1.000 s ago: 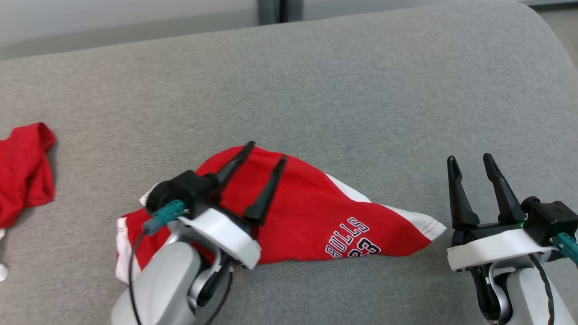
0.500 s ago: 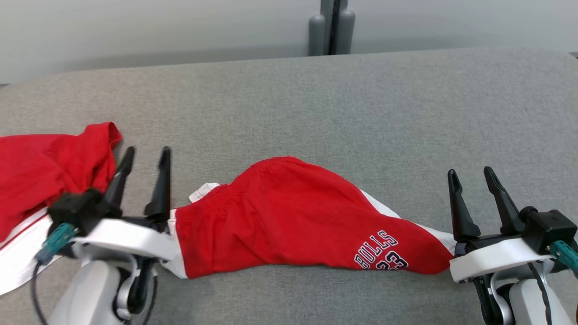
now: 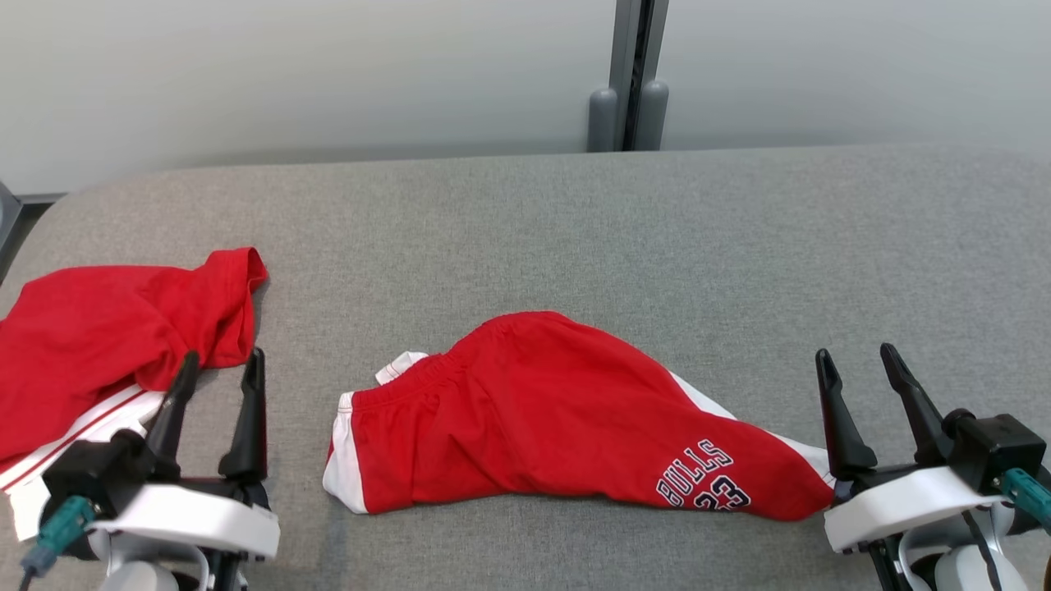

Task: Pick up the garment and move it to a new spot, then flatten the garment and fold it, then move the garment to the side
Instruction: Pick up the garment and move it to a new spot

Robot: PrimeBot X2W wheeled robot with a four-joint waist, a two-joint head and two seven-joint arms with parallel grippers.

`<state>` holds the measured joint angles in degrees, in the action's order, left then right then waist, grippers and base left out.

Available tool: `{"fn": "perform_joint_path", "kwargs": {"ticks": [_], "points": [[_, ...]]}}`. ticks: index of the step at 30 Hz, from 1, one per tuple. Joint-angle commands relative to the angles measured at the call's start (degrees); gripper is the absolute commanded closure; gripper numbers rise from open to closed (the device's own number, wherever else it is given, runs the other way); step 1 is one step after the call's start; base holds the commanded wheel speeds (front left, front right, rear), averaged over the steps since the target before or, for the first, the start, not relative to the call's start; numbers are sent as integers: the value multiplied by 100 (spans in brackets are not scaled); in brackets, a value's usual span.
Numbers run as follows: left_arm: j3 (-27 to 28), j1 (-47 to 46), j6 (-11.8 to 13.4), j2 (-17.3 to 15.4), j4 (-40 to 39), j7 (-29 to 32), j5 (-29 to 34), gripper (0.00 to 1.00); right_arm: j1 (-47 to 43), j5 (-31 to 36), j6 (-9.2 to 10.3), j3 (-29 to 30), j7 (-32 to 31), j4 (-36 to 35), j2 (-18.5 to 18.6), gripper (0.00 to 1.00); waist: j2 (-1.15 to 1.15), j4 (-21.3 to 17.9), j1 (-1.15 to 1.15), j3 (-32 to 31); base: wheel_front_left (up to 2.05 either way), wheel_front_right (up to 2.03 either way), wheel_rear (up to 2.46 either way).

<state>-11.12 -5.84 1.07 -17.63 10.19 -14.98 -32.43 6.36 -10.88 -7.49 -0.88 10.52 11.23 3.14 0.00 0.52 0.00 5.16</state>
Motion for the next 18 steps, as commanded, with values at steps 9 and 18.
{"fn": "perform_joint_path", "kwargs": {"ticks": [9, 18], "points": [[-136, 545, 164, -86, -209, 41, 146, 0, -397, -26, -1, 28, -161, -147, 32, 0, 0, -39, 0, -326, 0, 0, 0], [-132, 796, 279, -133, -339, 113, 124, 0, -648, 23, -1, 94, -288, -298, 24, 0, 0, -56, 0, -467, 0, 0, 0]]}}
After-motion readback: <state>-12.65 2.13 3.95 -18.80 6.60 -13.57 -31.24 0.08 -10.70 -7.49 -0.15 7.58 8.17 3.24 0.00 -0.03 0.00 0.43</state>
